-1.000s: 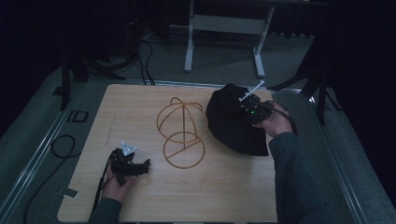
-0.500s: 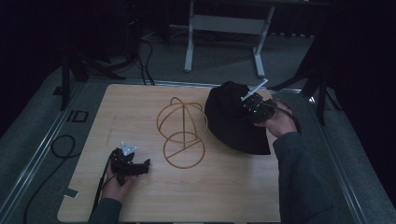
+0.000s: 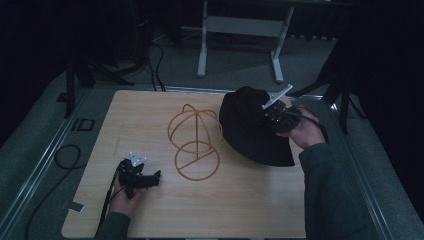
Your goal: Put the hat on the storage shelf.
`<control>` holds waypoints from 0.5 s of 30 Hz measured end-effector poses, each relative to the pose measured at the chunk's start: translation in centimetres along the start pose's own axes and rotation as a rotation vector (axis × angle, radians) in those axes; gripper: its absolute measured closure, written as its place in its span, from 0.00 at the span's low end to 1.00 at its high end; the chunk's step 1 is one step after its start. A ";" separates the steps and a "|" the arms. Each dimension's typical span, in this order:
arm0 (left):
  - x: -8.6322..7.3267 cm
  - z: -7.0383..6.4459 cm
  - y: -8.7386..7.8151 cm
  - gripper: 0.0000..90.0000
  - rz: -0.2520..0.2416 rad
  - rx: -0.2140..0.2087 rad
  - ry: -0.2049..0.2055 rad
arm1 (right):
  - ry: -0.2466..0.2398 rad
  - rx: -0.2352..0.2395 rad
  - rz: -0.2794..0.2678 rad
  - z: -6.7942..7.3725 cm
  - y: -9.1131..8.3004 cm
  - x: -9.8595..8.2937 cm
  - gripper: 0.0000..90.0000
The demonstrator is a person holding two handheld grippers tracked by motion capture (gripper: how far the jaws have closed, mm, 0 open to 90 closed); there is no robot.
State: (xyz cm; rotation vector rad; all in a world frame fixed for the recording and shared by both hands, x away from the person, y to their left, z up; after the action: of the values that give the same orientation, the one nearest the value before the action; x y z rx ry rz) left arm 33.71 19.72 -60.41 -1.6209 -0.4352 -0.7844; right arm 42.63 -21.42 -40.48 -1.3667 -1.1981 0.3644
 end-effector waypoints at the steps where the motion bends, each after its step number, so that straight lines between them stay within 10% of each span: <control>1: 0.0 0.0 0.0 0.08 0.000 0.000 -0.001 | 0.004 0.002 -0.004 0.0 -0.1 0.0 0.97; 15: 0.0 0.0 0.0 0.08 0.000 -0.001 -0.002 | -0.004 0.029 -0.057 -0.1 -1.5 -0.3 0.97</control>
State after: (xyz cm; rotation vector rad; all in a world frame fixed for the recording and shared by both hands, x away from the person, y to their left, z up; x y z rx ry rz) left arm 33.71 19.70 -60.41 -1.6223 -0.4368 -0.7833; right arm 41.90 -22.08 -39.26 -1.3047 -1.2275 0.3435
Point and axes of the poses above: each handheld gripper's, and its own axes: y roughly forward along the jaws, x roughly out of its top, z roughly to its left, the point moved 5 cm from there along y, roughly forward along the jaws, and after that the axes turned 5 degrees about -y, right-handed, at the moved point
